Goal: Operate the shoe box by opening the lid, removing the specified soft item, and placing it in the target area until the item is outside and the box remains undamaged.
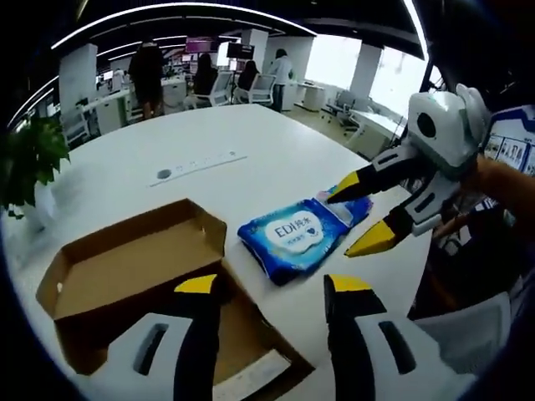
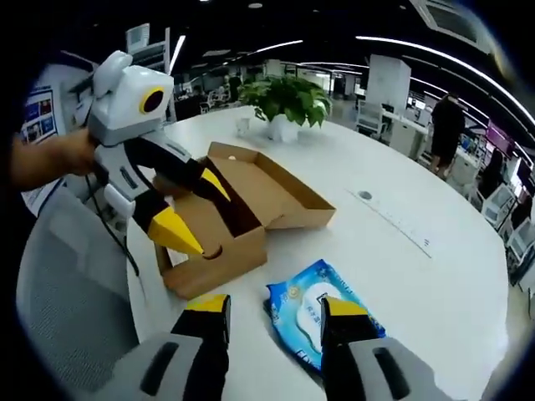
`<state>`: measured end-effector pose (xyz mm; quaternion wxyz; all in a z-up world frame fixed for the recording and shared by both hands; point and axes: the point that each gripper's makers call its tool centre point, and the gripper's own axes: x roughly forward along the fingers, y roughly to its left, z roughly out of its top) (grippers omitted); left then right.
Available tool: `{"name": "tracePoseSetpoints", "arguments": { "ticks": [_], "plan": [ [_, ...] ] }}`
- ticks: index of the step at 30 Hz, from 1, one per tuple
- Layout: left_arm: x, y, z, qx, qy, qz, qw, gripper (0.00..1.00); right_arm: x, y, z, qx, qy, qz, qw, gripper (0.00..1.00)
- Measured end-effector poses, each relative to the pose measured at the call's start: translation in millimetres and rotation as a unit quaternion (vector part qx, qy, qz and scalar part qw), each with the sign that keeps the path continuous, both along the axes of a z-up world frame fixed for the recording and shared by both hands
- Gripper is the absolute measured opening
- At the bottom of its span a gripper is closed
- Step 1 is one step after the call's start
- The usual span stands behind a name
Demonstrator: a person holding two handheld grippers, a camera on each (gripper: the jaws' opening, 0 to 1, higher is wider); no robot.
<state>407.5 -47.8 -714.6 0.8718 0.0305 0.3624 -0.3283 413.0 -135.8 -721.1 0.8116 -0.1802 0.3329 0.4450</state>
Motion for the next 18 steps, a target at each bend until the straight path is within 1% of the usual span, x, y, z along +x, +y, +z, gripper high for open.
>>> {"name": "tracePoseSetpoints", "arguments": {
  "ticks": [4,7,9,14,15,18],
  "plan": [
    [-5.2,19.7,1.5,0.001,-0.007,0.008,0.9999,0.53,-8.2,19.8,3.0,0.007,0.001,0.032,0.9995,0.45],
    [-7.2,36.5,4.1,-0.009,-0.007,0.029,0.9995,0.52,-13.5,32.2,3.3,0.01,-0.001,0.056,0.9984,0.49],
    [-10.0,48.6,3.9,-0.009,-0.011,0.035,0.9993,0.51,-16.7,40.4,1.6,0.009,0.003,0.067,0.9977,0.51],
    [-12.7,71.2,6.3,-0.014,-0.021,0.053,0.9983,0.53,-23.5,59.0,-0.7,0.007,0.004,0.097,0.9952,0.52],
    [-13.7,75.3,7.6,-0.015,-0.023,0.056,0.9981,0.54,-25.0,63.6,-0.9,0.004,0.001,0.108,0.9941,0.52],
    [-14.6,91.7,14.4,-0.022,-0.042,0.07,0.9964,0.54,-28.7,74.0,-2.0,0.004,-0.002,0.125,0.9921,0.52]
  ]
}}
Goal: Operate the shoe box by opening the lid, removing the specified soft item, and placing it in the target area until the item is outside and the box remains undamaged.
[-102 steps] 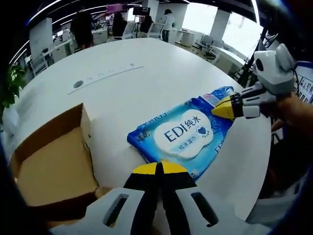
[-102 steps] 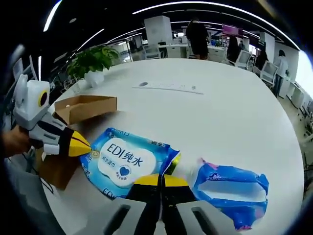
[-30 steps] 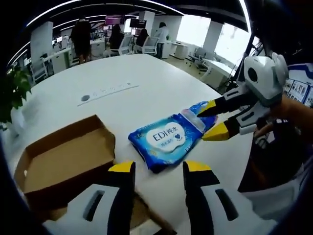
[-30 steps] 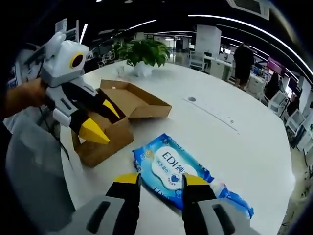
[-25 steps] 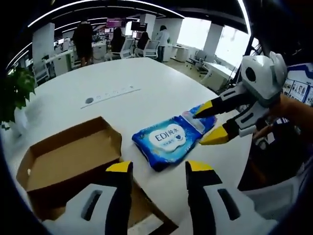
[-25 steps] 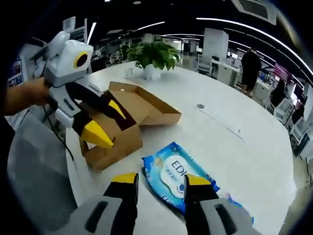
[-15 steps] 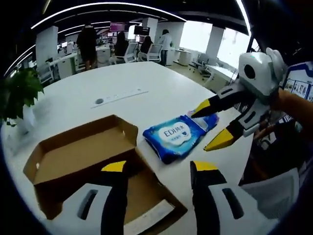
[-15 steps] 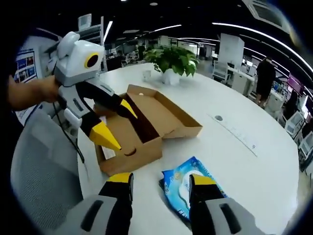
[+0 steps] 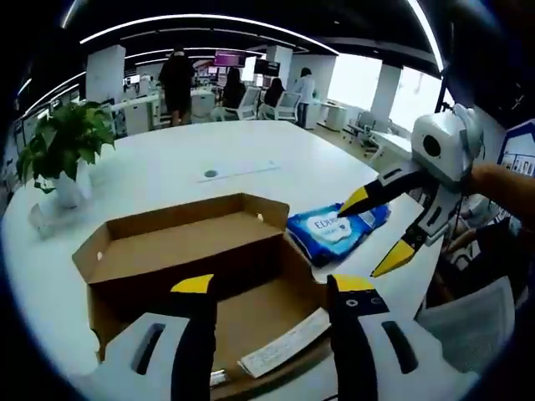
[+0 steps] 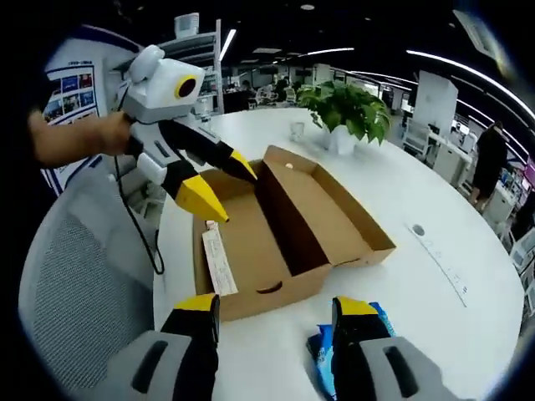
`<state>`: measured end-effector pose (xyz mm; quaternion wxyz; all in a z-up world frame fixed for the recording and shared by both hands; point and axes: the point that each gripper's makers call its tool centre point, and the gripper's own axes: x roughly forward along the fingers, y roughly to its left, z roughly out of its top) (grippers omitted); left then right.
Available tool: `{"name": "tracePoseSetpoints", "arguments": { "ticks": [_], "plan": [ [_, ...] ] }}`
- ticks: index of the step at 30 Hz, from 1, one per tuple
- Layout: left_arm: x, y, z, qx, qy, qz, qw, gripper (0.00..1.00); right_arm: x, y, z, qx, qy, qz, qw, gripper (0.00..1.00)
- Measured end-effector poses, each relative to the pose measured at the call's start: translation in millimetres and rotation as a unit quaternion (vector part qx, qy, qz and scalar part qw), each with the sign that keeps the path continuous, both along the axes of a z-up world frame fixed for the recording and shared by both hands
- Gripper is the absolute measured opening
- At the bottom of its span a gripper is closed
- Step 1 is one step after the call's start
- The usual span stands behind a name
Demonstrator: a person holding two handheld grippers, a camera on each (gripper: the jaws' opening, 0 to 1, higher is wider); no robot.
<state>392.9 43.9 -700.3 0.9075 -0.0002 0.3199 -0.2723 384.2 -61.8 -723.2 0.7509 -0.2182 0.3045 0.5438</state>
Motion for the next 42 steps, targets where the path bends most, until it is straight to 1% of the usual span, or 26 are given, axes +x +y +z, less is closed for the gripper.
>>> {"name": "tracePoseSetpoints", "arguments": {
  "ticks": [3,8,12,17,23,27,30,34,37,42],
  "plan": [
    [0.3,17.9,5.5,-0.005,-0.014,0.019,0.9997,0.54,-2.5,9.0,-4.9,-0.006,-0.003,0.017,0.9998,0.52],
    [-4.0,44.4,6.8,-0.006,-0.022,0.029,0.9993,0.55,-7.3,24.2,-8.4,-0.009,-0.005,0.044,0.999,0.52],
    [-10.8,64.4,-0.6,-0.006,-0.014,0.035,0.9993,0.55,-9.3,31.9,-10.4,-0.013,-0.006,0.059,0.9982,0.52],
    [-19.7,83.8,-3.7,-0.008,-0.021,0.049,0.9986,0.55,-10.8,41.4,-16.9,-0.02,-0.003,0.077,0.9968,0.52],
    [-31.4,111.1,-15.3,0.009,-0.013,0.071,0.9974,0.54,-13.9,50.0,-25.4,-0.029,-0.003,0.099,0.9946,0.52],
    [-37.9,125.1,-17.7,0.019,-0.012,0.083,0.9963,0.53,-18.2,56.2,-32.8,-0.038,0.0,0.121,0.992,0.52],
    [-41.6,139.6,-21.9,0.036,-0.012,0.095,0.9947,0.53,-19.5,59.6,-38.0,-0.046,0.003,0.132,0.9902,0.52],
    [-46.4,157.1,-29.4,0.046,-0.005,0.115,0.9923,0.51,-20.3,64.1,-44.3,-0.057,0.003,0.144,0.9879,0.51],
    [-50.8,167.1,-36.1,0.057,0.001,0.124,0.9906,0.5,-20.9,66.9,-50.2,-0.065,0.006,0.154,0.9859,0.5],
    [-56.3,178.7,-45.3,0.058,0.015,0.141,0.9882,0.45,-20.1,71.7,-60.8,-0.079,0.012,0.163,0.9833,0.49]
  ]
}}
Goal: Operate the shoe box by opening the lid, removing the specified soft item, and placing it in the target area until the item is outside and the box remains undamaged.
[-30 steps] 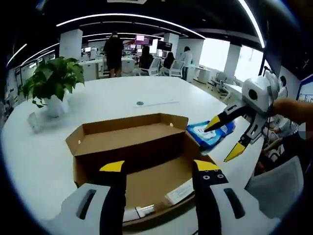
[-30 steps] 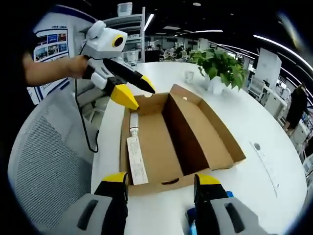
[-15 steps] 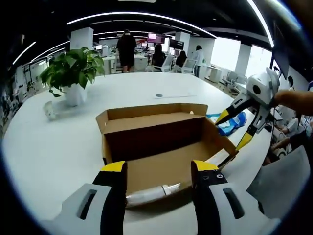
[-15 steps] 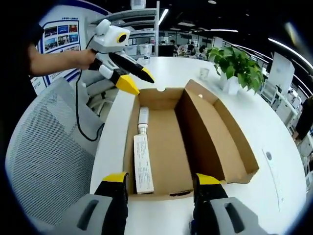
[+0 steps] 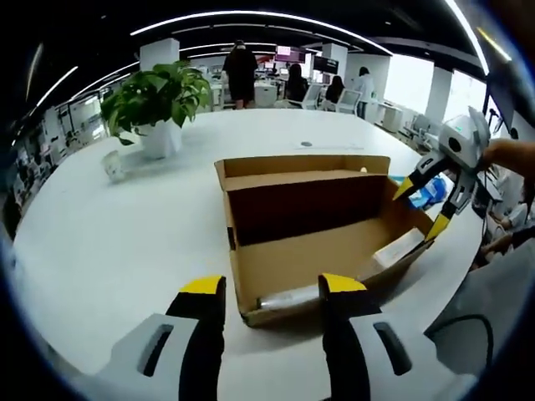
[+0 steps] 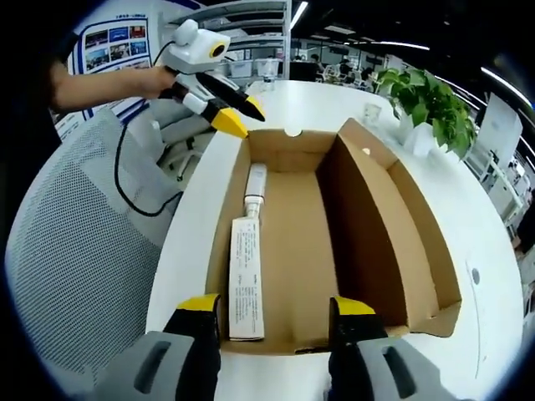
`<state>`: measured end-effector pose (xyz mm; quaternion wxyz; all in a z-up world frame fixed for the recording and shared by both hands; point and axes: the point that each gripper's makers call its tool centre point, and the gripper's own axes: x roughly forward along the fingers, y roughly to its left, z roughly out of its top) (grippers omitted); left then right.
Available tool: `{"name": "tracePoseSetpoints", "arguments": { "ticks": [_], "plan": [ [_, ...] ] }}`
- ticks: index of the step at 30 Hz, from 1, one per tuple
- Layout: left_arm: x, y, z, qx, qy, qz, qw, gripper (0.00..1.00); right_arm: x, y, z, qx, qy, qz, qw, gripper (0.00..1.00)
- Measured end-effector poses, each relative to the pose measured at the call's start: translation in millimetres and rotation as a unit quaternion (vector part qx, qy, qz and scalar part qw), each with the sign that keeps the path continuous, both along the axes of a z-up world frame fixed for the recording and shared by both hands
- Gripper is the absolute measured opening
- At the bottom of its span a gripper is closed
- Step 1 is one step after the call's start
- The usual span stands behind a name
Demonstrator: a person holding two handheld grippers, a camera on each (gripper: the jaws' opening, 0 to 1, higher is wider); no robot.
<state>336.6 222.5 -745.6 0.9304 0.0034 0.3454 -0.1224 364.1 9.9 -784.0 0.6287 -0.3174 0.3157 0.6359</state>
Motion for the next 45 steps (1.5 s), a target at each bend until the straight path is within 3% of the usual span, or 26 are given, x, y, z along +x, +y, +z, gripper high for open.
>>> {"name": "tracePoseSetpoints", "arguments": {
  "ticks": [7,16,22,23,32,45],
  "plan": [
    [-2.2,6.6,-14.2,-0.006,0.018,0.02,0.9996,0.4,-0.3,5.4,-9.7,-0.011,0.005,0.007,0.9999,0.46],
    [2.1,10.4,-20.0,-0.024,0.024,0.049,0.9982,0.23,-2.8,9.2,-17.7,-0.013,0.006,0.012,0.9998,0.4],
    [0.1,24.1,-21.9,0.001,0.032,0.063,0.9975,0.03,-9.3,11.0,-22.5,-0.014,0.006,0.023,0.9996,0.28],
    [0.5,20.4,-21.8,-0.027,0.032,0.069,0.9967,0.04,-10.6,11.3,-22.7,-0.013,0.006,0.025,0.9996,0.26],
    [-0.2,21.8,-22.7,-0.027,0.032,0.075,0.9963,0.03,-17.1,13.5,-22.6,-0.007,-0.001,0.039,0.9992,0.15],
    [-1.5,21.9,-22.6,-0.03,0.032,0.087,0.9952,0.02,-15.9,13.2,-6.8,0.006,-0.023,0.044,0.9988,0.14]
  ]
}}
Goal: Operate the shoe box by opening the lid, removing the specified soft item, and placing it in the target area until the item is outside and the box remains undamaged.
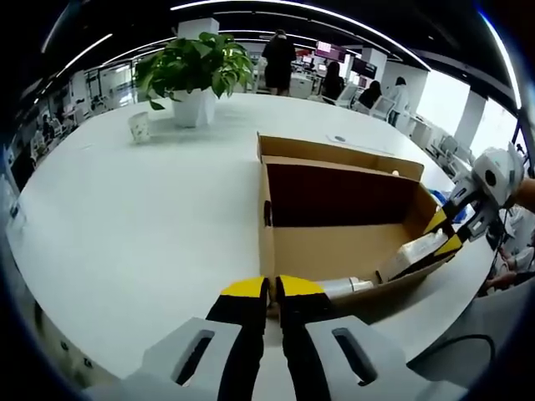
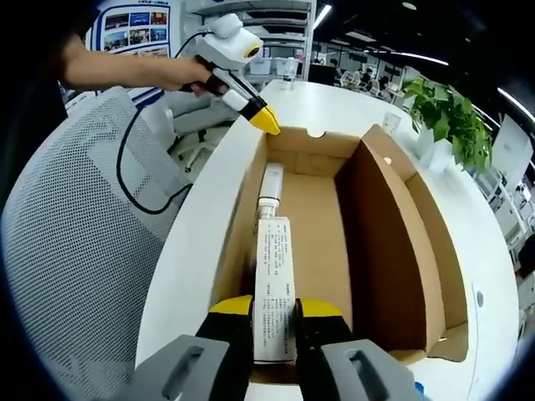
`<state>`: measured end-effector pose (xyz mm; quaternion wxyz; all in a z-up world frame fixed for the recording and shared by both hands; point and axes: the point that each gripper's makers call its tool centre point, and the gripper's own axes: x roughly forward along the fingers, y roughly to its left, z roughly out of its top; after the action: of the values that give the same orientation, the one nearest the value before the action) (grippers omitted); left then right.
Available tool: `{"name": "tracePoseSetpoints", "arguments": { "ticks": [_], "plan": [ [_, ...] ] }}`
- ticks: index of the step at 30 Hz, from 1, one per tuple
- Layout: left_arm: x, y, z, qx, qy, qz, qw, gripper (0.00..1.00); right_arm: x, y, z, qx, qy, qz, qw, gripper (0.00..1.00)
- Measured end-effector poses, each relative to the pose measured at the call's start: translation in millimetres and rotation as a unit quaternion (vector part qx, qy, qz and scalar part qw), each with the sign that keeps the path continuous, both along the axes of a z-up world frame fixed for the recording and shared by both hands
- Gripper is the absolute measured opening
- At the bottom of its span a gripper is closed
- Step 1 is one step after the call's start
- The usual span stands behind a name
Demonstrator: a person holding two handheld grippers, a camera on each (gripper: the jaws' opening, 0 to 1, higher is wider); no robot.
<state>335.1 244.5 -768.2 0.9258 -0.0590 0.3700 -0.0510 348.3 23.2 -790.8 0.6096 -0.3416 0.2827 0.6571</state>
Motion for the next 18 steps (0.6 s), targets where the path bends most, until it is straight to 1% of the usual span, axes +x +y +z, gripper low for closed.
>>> {"name": "tracePoseSetpoints", "arguments": {
  "ticks": [3,18],
  "plan": [
    [0.1,0.5,-0.3,-0.001,0.0,0.002,1.0,0.02,1.3,0.0,5.5,0.002,-0.004,0.001,1.0,0.14],
    [-0.6,0.1,-0.3,0.0,-0.002,0.004,1.0,0.02,10.6,1.6,48.5,0.029,-0.023,0.001,0.9993,0.14]
  ]
}}
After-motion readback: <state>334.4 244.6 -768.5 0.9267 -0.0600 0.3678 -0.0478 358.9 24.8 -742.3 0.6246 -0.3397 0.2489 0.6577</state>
